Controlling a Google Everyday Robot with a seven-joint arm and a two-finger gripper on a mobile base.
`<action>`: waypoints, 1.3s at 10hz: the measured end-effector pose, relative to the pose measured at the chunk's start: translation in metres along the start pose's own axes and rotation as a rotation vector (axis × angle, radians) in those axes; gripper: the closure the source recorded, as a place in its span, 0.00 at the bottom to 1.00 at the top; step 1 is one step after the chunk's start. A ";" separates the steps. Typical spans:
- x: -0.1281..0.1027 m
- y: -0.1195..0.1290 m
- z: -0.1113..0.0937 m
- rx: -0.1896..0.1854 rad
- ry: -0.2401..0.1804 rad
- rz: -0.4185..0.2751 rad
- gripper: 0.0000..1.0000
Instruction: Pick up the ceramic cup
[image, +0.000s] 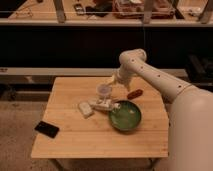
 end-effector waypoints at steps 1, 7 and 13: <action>-0.002 0.000 0.007 0.007 -0.016 0.003 0.25; -0.001 -0.004 0.050 0.030 -0.069 -0.015 0.53; -0.006 -0.021 0.054 0.096 -0.136 -0.042 0.98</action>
